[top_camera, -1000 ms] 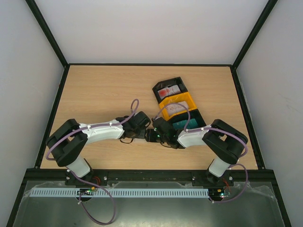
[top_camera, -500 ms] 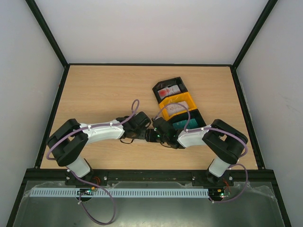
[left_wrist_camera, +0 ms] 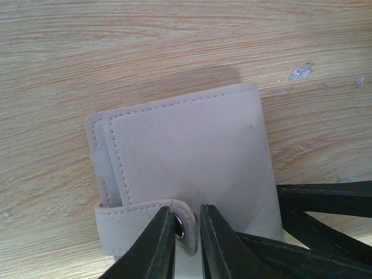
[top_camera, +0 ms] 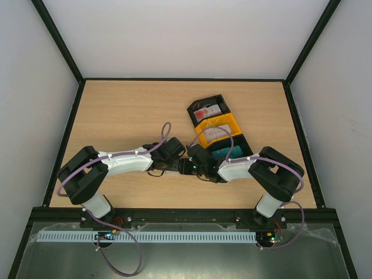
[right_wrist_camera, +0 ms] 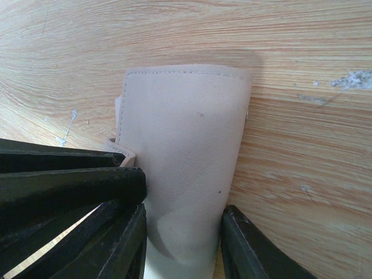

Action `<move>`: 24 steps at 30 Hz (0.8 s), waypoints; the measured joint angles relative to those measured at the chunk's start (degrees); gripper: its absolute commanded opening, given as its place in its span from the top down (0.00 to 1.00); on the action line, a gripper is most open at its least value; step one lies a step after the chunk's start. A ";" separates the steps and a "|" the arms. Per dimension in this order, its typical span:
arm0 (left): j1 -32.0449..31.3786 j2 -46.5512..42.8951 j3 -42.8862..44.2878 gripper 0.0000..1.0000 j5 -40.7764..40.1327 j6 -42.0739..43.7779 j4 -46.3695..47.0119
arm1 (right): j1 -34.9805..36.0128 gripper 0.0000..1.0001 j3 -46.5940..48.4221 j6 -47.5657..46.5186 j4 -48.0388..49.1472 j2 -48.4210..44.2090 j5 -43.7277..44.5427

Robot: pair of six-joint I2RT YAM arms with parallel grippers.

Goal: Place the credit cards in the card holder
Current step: Close the card holder at the center of the board.

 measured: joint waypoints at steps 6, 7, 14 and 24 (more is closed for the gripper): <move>-0.09 -0.04 0.13 0.80 -0.11 -0.07 -0.09 | 0.00 0.65 0.00 0.00 0.00 0.02 0.00; -0.09 -0.04 0.15 0.81 -0.15 -0.04 -0.13 | -0.02 0.65 0.00 0.00 0.00 0.02 -0.02; -0.09 -0.31 0.33 0.83 -0.26 -0.11 -0.24 | -0.02 0.65 0.00 -0.02 0.02 0.02 -0.09; -0.13 -0.31 0.46 0.92 -0.68 -0.13 -0.09 | -0.02 0.65 -0.07 0.00 0.72 0.33 -0.22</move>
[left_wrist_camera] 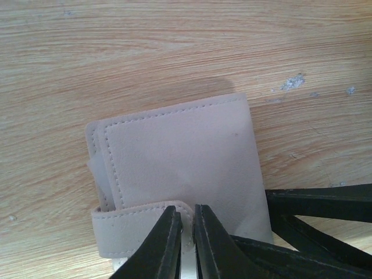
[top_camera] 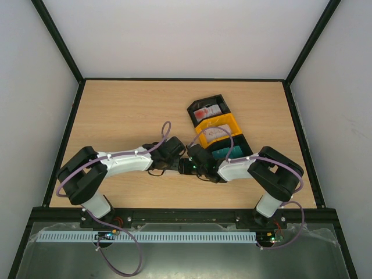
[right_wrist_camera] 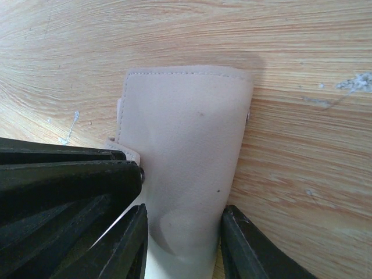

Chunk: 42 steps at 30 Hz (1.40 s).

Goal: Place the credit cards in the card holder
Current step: Close the card holder at the center of the board.

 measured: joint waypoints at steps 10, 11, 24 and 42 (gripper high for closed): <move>-0.22 0.00 0.33 0.96 0.13 -0.02 0.33 | 0.00 0.65 -0.02 0.00 0.74 0.33 -0.37; -0.22 0.00 0.33 0.96 0.13 -0.02 0.33 | 0.00 0.65 -0.02 0.00 0.74 0.33 -0.37; -0.24 -0.79 0.28 0.87 0.70 -0.28 0.85 | 0.00 0.65 -0.15 0.24 0.96 0.35 -0.37; -0.57 -6.05 0.26 0.70 -2.05 -3.28 -1.97 | 0.00 0.65 -0.37 0.46 2.08 0.63 -0.61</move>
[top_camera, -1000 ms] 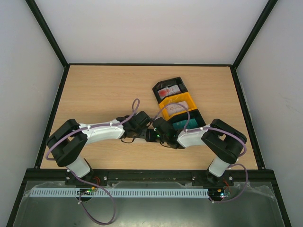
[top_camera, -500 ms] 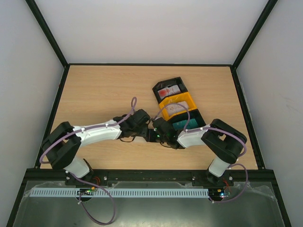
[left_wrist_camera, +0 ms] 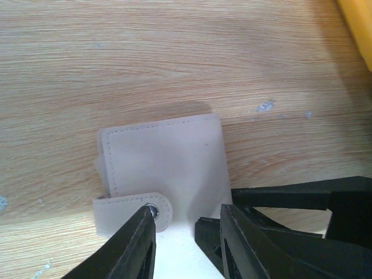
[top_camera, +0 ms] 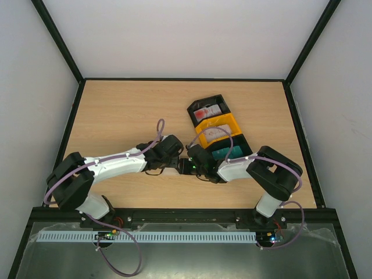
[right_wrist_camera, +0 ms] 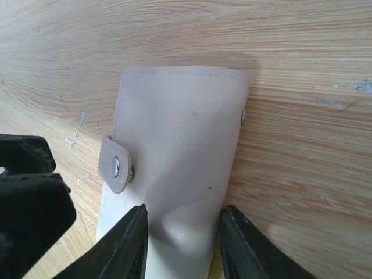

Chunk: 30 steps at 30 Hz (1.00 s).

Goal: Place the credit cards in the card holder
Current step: Close the card holder at the center of the board.

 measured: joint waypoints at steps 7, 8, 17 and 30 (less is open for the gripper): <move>-0.02 0.33 -0.13 0.84 -1.57 -1.22 -1.31 | 0.00 0.65 0.00 0.00 0.61 0.35 -0.26; 0.00 0.57 -0.13 0.84 -1.60 -1.29 -1.31 | 0.00 0.65 0.00 -0.02 0.81 0.46 -0.35; 0.00 2.91 -0.83 0.75 -2.78 -1.97 -1.38 | 0.00 0.65 0.02 -0.02 1.57 0.83 -0.66; 0.15 2.91 -2.80 0.82 -4.33 -3.21 -0.90 | 0.00 0.65 0.02 0.00 2.21 1.16 -0.87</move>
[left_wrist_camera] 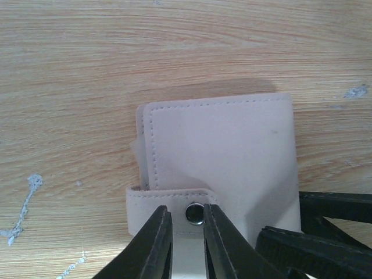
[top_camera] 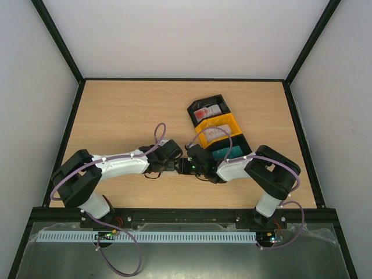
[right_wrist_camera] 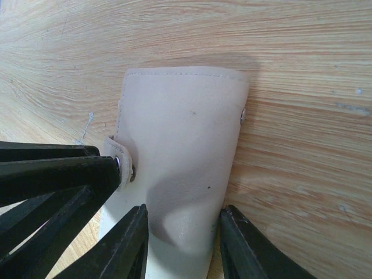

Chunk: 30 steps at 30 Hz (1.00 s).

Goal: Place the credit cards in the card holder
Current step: Close the card holder at the center of the board.

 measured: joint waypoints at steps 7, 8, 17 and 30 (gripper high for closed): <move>0.37 0.00 -1.07 0.83 0.17 -0.44 1.57 | 0.00 0.65 0.00 0.00 0.22 0.11 -0.11; 0.39 0.00 -1.31 0.83 0.28 -0.44 1.97 | 0.00 0.65 0.00 0.00 0.28 0.13 -0.13; 0.98 0.00 -2.56 0.84 1.33 -0.11 4.24 | 0.00 0.65 0.00 0.04 0.55 0.28 -0.20; 1.64 -4.00 -2.97 0.82 3.74 0.96 6.01 | 0.00 0.65 0.00 0.07 0.63 0.35 -0.22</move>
